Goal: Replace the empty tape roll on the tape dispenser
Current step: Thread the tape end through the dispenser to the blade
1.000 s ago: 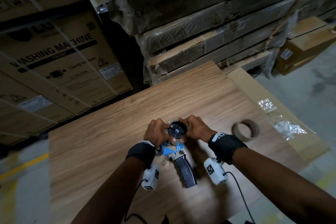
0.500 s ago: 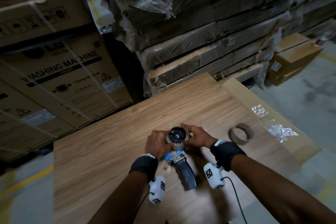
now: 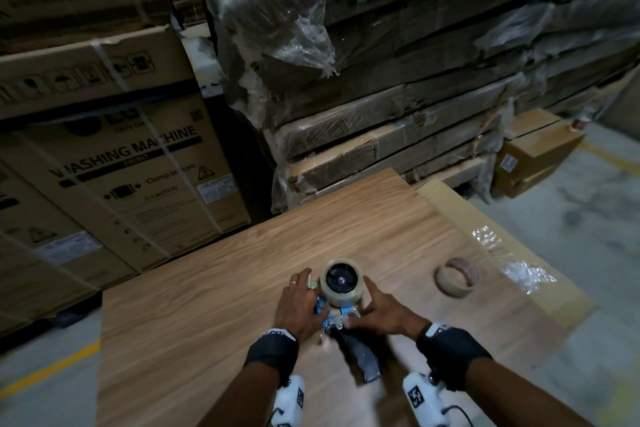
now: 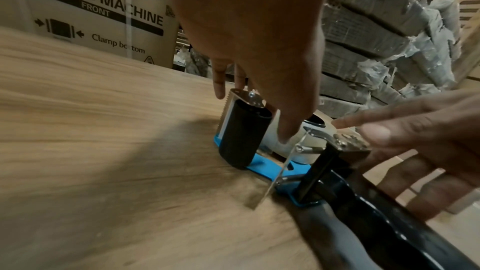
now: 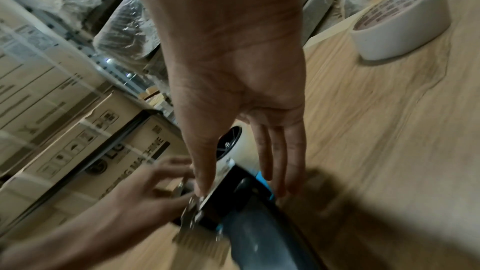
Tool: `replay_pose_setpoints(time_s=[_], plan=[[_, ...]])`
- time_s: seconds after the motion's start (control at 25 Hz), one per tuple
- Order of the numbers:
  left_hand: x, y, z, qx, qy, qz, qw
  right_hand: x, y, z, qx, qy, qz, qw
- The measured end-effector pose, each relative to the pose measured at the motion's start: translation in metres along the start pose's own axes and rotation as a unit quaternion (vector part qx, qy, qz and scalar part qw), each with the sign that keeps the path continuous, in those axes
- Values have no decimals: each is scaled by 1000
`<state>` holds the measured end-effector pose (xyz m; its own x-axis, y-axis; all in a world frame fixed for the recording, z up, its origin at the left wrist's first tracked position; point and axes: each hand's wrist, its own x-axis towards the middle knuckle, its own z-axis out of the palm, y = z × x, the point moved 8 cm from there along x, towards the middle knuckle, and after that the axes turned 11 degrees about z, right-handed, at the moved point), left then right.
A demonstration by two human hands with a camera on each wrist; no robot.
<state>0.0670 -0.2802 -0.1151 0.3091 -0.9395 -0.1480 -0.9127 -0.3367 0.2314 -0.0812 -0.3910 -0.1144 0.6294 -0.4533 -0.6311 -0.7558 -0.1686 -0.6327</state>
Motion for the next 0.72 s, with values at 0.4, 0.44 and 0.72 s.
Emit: replay_pose_setpoints(time_s=[0.4,0.44,0.72], plan=[[-6,6,-3,-11,35,-24,999,1,11,45,-173,9,58,983],[-8,8,-5,-15,39,-28,999,1,11,47,-181,12,57,982],[-17,14,-10,-29,59,-30,997,1,6,57,-201,5,46,978]])
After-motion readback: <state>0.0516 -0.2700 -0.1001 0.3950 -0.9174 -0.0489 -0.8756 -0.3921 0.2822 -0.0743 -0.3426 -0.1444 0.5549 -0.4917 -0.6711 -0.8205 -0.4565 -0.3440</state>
